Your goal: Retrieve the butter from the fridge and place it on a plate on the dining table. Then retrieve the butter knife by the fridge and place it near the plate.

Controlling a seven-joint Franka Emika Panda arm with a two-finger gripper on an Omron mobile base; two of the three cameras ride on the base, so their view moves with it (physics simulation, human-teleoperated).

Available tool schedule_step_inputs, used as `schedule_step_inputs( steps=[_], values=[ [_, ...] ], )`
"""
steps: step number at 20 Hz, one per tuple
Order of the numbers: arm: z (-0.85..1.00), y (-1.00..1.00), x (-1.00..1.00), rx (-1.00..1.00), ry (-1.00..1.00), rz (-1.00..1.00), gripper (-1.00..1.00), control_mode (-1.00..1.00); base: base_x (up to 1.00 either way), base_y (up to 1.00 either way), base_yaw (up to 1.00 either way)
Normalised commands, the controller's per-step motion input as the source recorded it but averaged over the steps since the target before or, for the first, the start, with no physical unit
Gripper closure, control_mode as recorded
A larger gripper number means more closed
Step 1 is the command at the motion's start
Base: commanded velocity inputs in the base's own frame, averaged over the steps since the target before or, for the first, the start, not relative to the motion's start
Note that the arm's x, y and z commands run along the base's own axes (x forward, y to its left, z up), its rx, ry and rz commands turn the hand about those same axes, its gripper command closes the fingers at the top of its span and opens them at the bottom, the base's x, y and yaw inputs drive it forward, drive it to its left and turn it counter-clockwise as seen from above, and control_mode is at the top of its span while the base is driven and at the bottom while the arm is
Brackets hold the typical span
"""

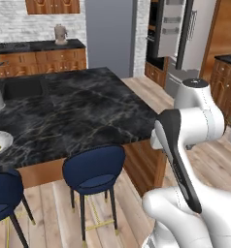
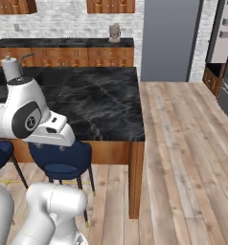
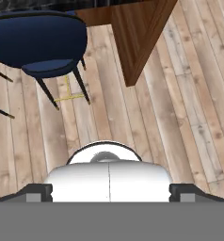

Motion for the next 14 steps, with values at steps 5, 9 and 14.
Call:
schedule_step_inputs(
  steps=[5, 9, 14],
  values=[
    [0.0, 0.0, 0.0, 0.0, 0.0, 0.0, -1.0, 1.0, 0.0, -1.0, 0.0],
    [0.0, 0.0, 0.0, 0.0, 0.0, 0.0, -1.0, 1.0, 0.0, -1.0, 0.0],
    [0.0, 0.0, 0.0, 0.0, 0.0, 0.0, -1.0, 1.0, 0.0, -1.0, 0.0]
  ],
)
